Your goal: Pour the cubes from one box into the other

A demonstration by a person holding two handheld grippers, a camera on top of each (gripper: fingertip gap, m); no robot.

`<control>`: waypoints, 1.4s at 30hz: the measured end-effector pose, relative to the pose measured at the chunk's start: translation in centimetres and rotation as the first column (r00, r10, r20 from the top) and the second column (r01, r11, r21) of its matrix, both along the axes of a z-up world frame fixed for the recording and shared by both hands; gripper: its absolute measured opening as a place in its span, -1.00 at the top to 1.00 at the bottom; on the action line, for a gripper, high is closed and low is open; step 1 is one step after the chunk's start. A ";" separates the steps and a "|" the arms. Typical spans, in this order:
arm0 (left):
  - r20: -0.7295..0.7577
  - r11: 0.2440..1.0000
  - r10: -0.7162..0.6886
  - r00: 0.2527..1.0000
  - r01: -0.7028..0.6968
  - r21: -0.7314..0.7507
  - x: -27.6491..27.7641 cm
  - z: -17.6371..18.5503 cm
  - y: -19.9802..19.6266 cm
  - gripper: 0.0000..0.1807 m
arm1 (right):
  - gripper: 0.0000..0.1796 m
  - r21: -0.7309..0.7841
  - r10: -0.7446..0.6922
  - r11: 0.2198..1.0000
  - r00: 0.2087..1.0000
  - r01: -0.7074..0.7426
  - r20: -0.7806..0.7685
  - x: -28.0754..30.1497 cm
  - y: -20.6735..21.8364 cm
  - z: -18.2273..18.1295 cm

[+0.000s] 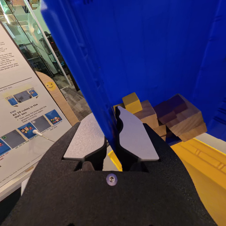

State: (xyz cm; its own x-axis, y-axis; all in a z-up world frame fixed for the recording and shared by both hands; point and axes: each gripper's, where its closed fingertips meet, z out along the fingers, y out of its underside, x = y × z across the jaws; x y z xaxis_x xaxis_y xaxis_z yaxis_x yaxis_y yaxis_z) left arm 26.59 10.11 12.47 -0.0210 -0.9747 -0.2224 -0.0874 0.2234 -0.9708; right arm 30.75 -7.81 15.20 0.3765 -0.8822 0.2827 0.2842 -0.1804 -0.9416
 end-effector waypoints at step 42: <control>-0.012 0.998 -0.042 0.999 0.042 -0.039 -0.3 -1.6 -1.8 0.88 | 0.94 -0.070 -0.032 0.997 0.999 0.035 0.039 -0.8 -1.7 -0.5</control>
State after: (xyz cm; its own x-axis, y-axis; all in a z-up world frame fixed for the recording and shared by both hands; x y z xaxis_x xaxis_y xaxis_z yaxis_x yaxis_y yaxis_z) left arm 26.29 8.31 10.89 -0.0648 -0.9809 -0.1836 -0.0913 0.1891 -0.9777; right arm 29.92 -9.54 14.66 0.3352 -0.8713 0.3583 0.3119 -0.2562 -0.9149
